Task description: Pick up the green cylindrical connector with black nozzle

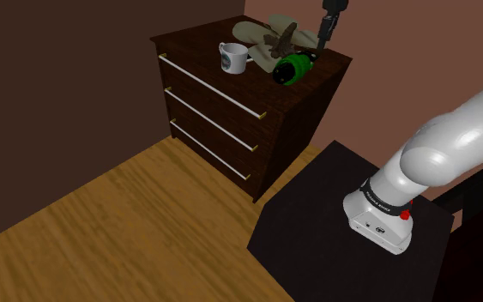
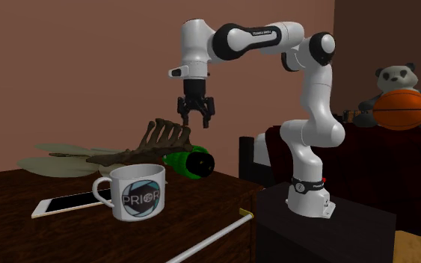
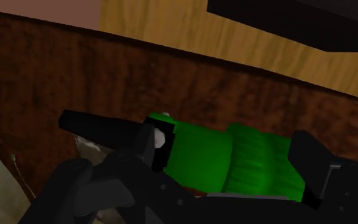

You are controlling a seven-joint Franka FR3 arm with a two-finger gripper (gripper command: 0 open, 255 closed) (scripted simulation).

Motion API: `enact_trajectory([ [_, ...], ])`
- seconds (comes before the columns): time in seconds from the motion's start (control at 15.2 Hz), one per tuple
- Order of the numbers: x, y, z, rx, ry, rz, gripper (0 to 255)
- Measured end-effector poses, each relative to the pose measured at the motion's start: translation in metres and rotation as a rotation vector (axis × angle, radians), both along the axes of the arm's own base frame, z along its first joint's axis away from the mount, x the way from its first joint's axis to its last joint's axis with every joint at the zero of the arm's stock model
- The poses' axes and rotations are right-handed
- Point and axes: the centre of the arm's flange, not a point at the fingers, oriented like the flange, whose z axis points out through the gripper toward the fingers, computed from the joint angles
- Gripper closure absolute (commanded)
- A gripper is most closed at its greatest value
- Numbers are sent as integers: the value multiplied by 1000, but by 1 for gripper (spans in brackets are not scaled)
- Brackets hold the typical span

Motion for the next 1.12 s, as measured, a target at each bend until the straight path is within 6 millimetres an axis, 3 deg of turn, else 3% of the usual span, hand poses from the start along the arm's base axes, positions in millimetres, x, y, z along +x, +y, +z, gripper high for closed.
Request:
enact_trajectory([
  [0.33, 40, -44, -29, 5, 58, 35, 0],
  [0.86, 44, -49, -69, 5, 65, 40, 0],
  [0.92, 44, -49, -71, 5, 65, 40, 255],
  [1.12, 44, -49, -72, 5, 63, 40, 255],
])
